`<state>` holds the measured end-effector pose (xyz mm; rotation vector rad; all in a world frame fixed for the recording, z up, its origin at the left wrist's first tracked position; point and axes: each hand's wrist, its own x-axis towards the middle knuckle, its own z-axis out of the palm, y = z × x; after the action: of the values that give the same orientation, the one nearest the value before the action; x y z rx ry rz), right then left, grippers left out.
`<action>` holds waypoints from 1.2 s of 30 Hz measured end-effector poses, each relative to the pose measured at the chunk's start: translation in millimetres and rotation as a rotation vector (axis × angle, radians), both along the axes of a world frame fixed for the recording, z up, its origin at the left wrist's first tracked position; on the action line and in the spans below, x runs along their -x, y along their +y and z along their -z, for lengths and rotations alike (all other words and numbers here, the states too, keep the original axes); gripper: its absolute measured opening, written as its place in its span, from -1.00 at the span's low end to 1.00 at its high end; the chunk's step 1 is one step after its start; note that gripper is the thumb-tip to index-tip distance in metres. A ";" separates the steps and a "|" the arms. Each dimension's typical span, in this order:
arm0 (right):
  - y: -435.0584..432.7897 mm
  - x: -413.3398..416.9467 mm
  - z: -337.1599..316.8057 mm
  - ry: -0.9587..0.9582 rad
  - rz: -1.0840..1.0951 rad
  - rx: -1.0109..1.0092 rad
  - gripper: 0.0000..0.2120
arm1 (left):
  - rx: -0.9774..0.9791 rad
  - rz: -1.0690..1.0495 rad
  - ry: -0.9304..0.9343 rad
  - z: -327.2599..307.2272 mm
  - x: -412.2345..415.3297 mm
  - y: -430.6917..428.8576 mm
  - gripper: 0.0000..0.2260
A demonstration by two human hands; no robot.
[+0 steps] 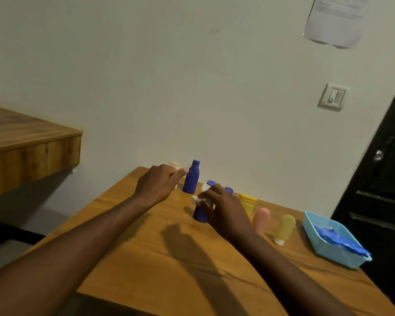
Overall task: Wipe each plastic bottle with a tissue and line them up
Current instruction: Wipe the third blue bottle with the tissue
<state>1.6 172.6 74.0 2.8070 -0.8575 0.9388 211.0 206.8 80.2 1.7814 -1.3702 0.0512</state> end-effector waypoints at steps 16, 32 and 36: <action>-144.8 -39.1 -69.2 -0.048 0.086 0.091 -0.73 | -0.079 0.140 0.007 -28.9 -69.4 -176.6 -0.64; -153.3 -26.7 -69.1 -0.308 -0.081 0.104 -0.83 | -0.127 0.245 -0.115 -2.5 -68.3 -228.0 -0.80; -136.4 -19.5 -77.3 -0.341 -0.108 0.123 -0.84 | -0.081 0.243 -0.097 -9.6 -64.3 -214.4 -0.84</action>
<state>21.1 36.2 151.3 2.6512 -0.6536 1.4631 275.3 -7.6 89.8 1.6831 -1.6707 -0.0503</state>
